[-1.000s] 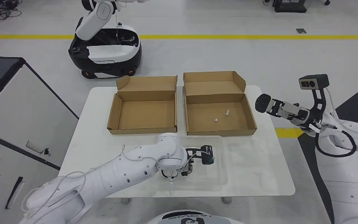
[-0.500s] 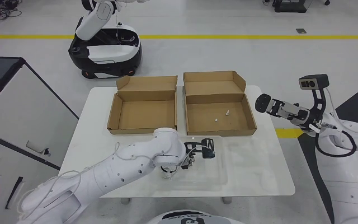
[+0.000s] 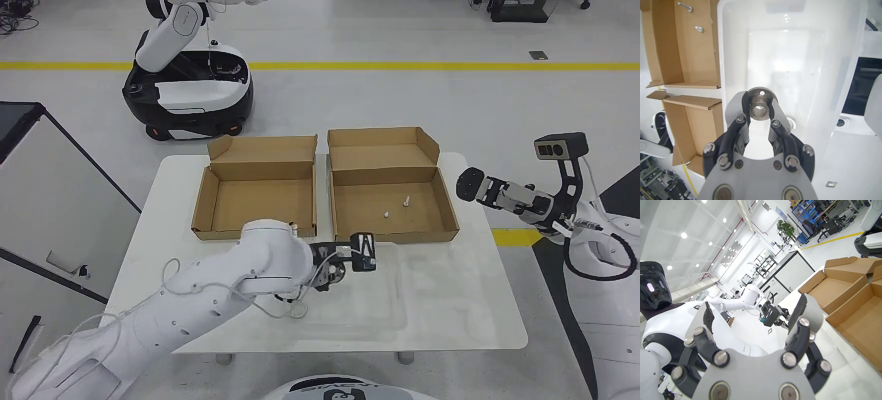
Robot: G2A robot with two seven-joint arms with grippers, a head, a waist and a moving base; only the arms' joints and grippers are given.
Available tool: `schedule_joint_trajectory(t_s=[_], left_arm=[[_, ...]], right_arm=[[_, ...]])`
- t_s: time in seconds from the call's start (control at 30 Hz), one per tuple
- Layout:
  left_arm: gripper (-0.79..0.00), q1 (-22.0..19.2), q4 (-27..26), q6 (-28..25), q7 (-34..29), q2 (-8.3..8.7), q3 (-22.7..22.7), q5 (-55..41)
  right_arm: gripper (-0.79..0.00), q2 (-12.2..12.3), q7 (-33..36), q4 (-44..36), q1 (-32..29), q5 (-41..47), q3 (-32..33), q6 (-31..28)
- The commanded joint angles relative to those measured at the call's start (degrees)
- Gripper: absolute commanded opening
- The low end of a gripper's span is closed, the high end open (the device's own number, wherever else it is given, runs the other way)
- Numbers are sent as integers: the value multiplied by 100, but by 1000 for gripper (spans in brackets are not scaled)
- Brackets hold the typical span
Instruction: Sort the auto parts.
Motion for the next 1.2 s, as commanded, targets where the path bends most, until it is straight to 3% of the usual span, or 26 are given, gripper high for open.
schedule_joint_trajectory(t_s=[0.0, 0.27, 0.57, 1.17], left_arm=[[-785, 72, -103, -46, 105, 64, -239, -36], [-785, 365, -95, -539, 1053, 294, -1236, -88], [-785, 771, 612, -1488, 2484, 521, -2351, -287], [-785, 1993, 1138, -2872, 5266, 770, -4023, -1217]], right_arm=[[0, 0, 0, 0, 0, 0, 0, 0], [0, 0, 0, 0, 0, 0, 0, 0], [0, 0, 0, 0, 0, 0, 0, 0], [0, 0, 0, 0, 0, 0, 0, 0]])
